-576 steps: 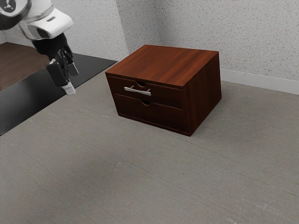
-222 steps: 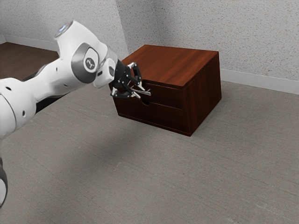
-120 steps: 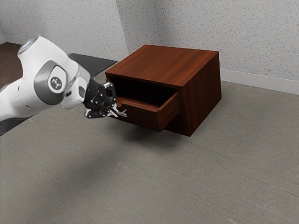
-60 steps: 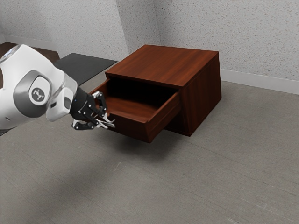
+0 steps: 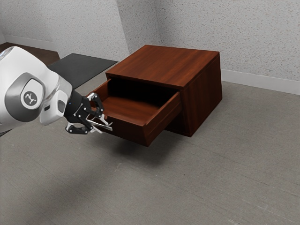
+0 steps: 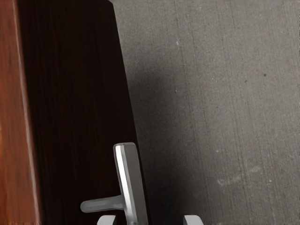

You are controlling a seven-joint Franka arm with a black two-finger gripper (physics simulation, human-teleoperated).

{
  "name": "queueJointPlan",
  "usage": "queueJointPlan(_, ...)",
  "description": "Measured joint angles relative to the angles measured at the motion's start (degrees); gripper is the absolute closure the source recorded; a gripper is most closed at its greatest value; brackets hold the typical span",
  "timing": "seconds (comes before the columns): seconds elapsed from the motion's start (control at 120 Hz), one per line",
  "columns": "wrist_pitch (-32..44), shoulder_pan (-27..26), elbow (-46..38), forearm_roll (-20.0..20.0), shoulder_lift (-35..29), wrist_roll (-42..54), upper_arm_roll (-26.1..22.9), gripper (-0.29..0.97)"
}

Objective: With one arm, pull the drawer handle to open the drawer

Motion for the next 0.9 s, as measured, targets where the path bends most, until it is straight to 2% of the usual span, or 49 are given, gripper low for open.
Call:
queueJointPlan(0.183,-0.5,-0.05,0.12,0.01,-2.89,-0.05,0.08,0.51)
queueJointPlan(0.275,-2.18,-0.08,1.33,0.04,-4.04,-0.1,1.65,0.49)
queueJointPlan(0.367,-5.87,0.18,6.12,0.44,-3.44,-0.3,2.2,0.37)
queueJointPlan(0.525,-20.17,-2.87,25.5,9.25,5.19,-5.54,1.72,0.18)
queueJointPlan(0.625,-30.34,-5.02,36.65,12.34,12.81,-10.58,1.62,0.11)
queueJointPlan(0.75,-38.19,-6.99,43.36,14.0,18.32,-17.94,1.63,0.06)
queueJointPlan(0.9,-44.32,-5.89,45.06,15.68,19.31,-29.55,1.57,0.03)
